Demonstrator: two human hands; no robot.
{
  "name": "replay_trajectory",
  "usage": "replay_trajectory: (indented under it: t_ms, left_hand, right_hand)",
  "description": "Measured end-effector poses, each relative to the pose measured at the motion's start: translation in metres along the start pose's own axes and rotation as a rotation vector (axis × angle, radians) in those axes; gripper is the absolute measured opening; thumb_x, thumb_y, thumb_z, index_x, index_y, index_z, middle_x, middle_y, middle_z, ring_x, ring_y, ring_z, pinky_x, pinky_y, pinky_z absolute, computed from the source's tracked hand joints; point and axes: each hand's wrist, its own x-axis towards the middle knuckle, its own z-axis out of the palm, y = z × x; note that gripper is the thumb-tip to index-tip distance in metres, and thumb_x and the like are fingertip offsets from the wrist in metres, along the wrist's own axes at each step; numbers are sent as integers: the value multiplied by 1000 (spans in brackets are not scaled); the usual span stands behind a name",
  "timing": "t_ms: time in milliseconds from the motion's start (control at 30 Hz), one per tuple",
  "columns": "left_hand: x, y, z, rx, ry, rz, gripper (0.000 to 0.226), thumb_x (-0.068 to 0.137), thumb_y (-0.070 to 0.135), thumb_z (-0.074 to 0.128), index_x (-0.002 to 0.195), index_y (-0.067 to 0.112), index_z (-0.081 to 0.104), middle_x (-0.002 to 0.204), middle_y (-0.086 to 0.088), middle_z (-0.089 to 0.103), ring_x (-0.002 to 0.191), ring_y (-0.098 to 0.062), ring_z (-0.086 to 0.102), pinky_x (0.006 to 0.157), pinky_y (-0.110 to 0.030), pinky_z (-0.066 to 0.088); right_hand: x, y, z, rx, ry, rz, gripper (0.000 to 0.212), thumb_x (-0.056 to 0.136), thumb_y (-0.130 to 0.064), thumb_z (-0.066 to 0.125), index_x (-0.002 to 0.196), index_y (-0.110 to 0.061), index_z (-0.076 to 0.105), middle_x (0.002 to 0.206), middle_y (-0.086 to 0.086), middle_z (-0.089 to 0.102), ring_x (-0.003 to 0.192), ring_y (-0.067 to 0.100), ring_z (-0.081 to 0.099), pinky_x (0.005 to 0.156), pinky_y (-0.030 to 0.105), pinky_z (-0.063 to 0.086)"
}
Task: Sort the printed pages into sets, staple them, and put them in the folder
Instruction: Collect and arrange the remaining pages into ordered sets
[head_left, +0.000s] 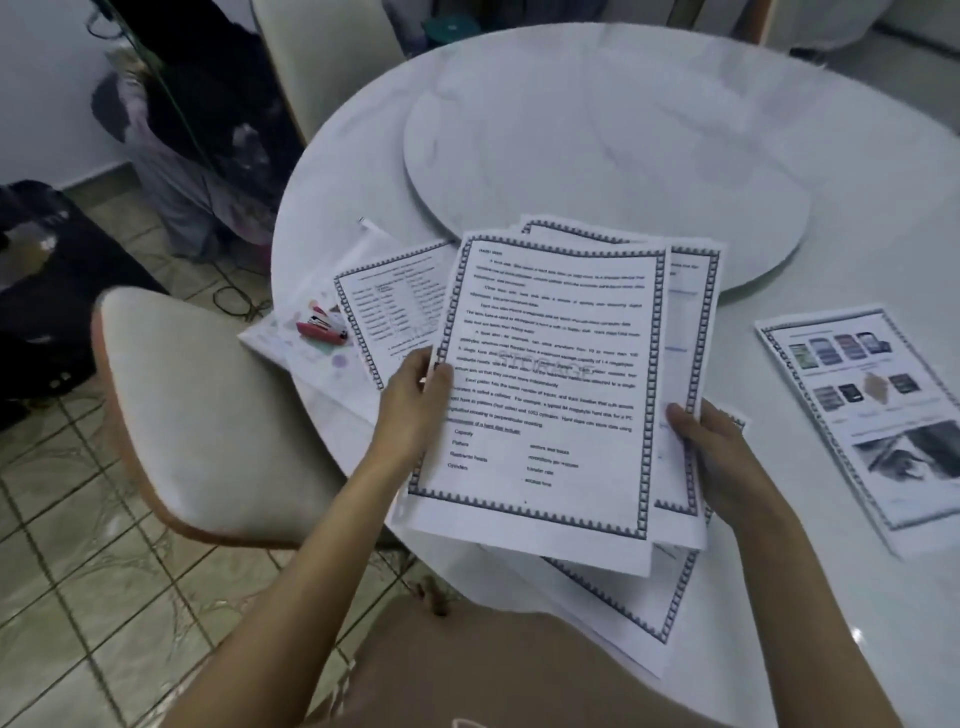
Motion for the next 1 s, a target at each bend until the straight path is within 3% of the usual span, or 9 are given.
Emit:
replay_trajectory:
  t_ms: [100, 200, 300, 400, 500, 600, 733, 867, 1000]
  left_hand:
    - [-12, -8, 28, -4, -154, -76, 30, 96, 29, 43, 124, 18, 45, 121, 6, 56, 109, -14, 55, 92, -29, 43]
    - [-24, -16, 54, 31, -227, -105, 27, 96, 21, 42, 122, 15, 49, 121, 1, 57, 109, -16, 54, 90, -27, 42]
    - [-28, -26, 72, 111, -249, -124, 32, 97, 17, 40, 128, 10, 43, 123, -2, 55, 113, -20, 52, 88, -25, 39]
    - [-35, -25, 82, 146, -342, -38, 39, 96, 16, 42, 135, 13, 36, 126, 5, 49, 115, -12, 46, 93, -21, 34]
    - [-34, -22, 83, 189, -363, 35, 39, 95, 16, 44, 133, 12, 38, 128, 3, 50, 109, -7, 45, 88, -16, 35]
    - [-25, -24, 76, 237, -235, 17, 35, 94, 16, 46, 128, 9, 44, 119, -3, 52, 99, -11, 51, 69, -11, 40]
    - [-9, -30, 50, 259, -5, 7, 35, 91, 11, 50, 126, 5, 48, 118, -10, 51, 101, -19, 53, 80, -25, 41]
    - [6, -39, 17, 405, 235, -117, 45, 86, 12, 56, 128, 4, 45, 131, -24, 42, 124, -37, 36, 99, -36, 30]
    - [17, -32, 0, 270, 321, -386, 58, 85, 18, 58, 136, 8, 31, 143, -22, 22, 132, -35, 21, 105, -40, 28]
  right_hand:
    - [-12, 3, -9, -4, 18, 11, 90, 41, -66, 79, 115, -18, 62, 103, 0, 73, 94, 21, 70, 68, 28, 58]
    - [-22, 9, -14, -37, 77, 60, 42, 80, -58, 55, 98, -23, 67, 85, -5, 76, 83, 15, 72, 61, 24, 57]
    - [-25, 20, -22, -97, 171, 161, 42, 95, -47, 33, 91, -23, 67, 72, -8, 74, 69, 8, 71, 68, 29, 54]
    - [-28, 29, -24, -159, 175, 177, 32, 95, -34, 46, 108, -11, 64, 97, 4, 72, 88, 20, 69, 87, 40, 52]
    - [-29, 36, -25, -226, 188, 154, 17, 93, -16, 51, 107, -12, 60, 110, 13, 66, 92, 23, 65, 93, 44, 49]
    - [-28, 38, -27, -234, 204, 150, 14, 94, -12, 48, 104, -15, 58, 104, 10, 65, 86, 18, 64, 87, 38, 51]
    - [-29, 40, -33, -249, 222, 135, 14, 95, -13, 46, 100, -18, 58, 92, -3, 66, 70, 1, 67, 62, 17, 55]
    - [-31, 40, -33, -259, 228, 141, 19, 96, -15, 44, 107, -13, 59, 104, 9, 66, 93, 20, 65, 84, 37, 51]
    - [-31, 41, -34, -268, 226, 136, 20, 96, -16, 45, 109, -11, 60, 101, 6, 67, 93, 22, 64, 88, 40, 50]
